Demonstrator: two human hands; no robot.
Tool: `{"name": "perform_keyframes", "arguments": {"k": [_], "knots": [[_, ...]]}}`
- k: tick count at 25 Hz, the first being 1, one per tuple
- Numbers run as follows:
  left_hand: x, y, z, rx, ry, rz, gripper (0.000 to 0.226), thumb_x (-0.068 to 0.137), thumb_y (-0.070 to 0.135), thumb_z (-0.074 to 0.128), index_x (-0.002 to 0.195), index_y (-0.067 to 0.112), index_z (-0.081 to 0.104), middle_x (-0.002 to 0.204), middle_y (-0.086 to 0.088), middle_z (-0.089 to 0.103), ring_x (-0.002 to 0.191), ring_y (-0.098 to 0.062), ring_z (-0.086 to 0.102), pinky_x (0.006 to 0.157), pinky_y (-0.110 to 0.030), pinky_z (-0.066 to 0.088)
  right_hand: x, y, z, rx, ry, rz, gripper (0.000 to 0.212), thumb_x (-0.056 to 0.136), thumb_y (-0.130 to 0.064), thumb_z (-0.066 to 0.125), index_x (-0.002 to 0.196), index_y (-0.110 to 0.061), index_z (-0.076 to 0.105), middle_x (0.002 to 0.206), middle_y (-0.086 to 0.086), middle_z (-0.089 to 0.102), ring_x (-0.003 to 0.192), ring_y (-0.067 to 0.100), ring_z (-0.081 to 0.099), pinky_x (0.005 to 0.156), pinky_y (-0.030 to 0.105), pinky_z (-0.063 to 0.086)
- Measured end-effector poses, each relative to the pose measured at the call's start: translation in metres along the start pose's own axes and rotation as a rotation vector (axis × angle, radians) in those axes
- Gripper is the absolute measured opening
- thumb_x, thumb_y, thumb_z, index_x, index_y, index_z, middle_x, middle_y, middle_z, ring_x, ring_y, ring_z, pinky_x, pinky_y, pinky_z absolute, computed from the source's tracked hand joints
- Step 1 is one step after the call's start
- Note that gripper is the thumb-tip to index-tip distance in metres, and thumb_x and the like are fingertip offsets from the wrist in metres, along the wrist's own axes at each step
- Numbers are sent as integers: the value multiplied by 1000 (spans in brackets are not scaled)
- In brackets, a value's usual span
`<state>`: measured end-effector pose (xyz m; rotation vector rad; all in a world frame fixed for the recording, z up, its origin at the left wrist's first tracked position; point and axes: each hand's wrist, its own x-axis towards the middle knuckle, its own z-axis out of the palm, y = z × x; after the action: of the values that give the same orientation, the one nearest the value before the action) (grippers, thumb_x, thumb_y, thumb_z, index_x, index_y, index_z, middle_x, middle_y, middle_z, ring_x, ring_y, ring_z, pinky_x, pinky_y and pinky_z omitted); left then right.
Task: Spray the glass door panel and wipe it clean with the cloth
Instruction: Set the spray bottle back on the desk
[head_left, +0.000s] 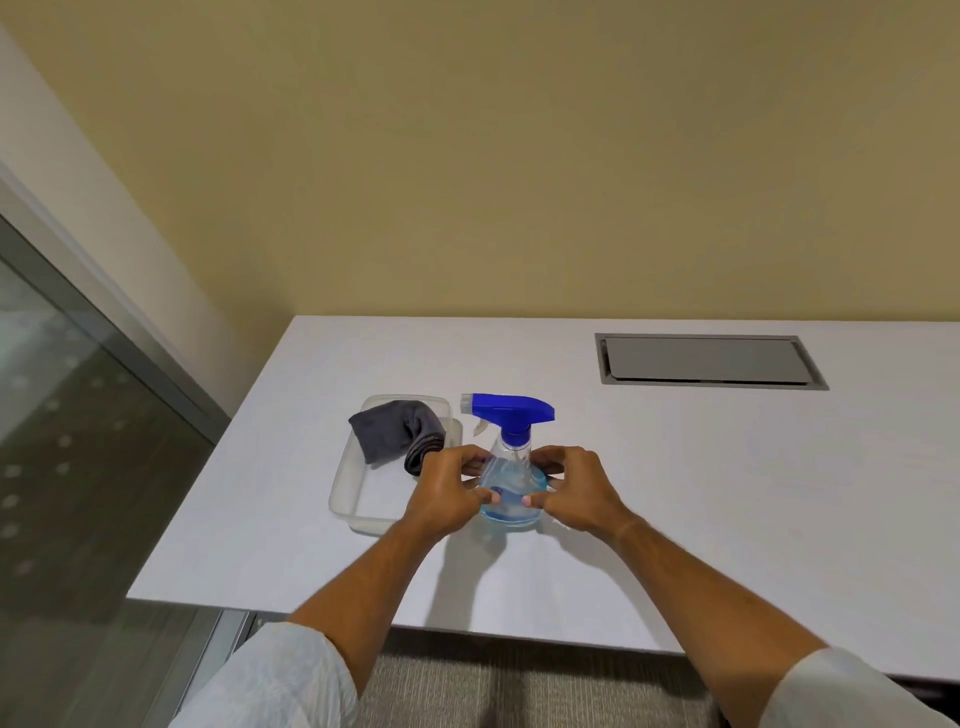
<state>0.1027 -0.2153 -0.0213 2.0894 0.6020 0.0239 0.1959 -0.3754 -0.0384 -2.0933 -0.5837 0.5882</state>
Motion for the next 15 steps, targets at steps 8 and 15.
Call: {"name": "perform_keyframes", "arguments": {"k": [8, 15], "knots": [[14, -14, 7, 9, 26, -41, 49, 71, 4, 83, 117, 7, 65, 107, -3, 68, 98, -17, 65, 92, -34, 57, 15, 12, 12, 29, 8, 35, 56, 72, -11, 86, 123, -8, 63, 118, 3, 67, 99, 13, 61, 83, 17, 48], [20, -21, 7, 11, 19, -57, 49, 73, 4, 82, 119, 6, 65, 110, -5, 69, 99, -18, 65, 92, -35, 57, 18, 16, 19, -2, 13, 24, 55, 75, -13, 83, 126, -10, 62, 122, 3, 67, 100, 11, 59, 83, 14, 46]]}}
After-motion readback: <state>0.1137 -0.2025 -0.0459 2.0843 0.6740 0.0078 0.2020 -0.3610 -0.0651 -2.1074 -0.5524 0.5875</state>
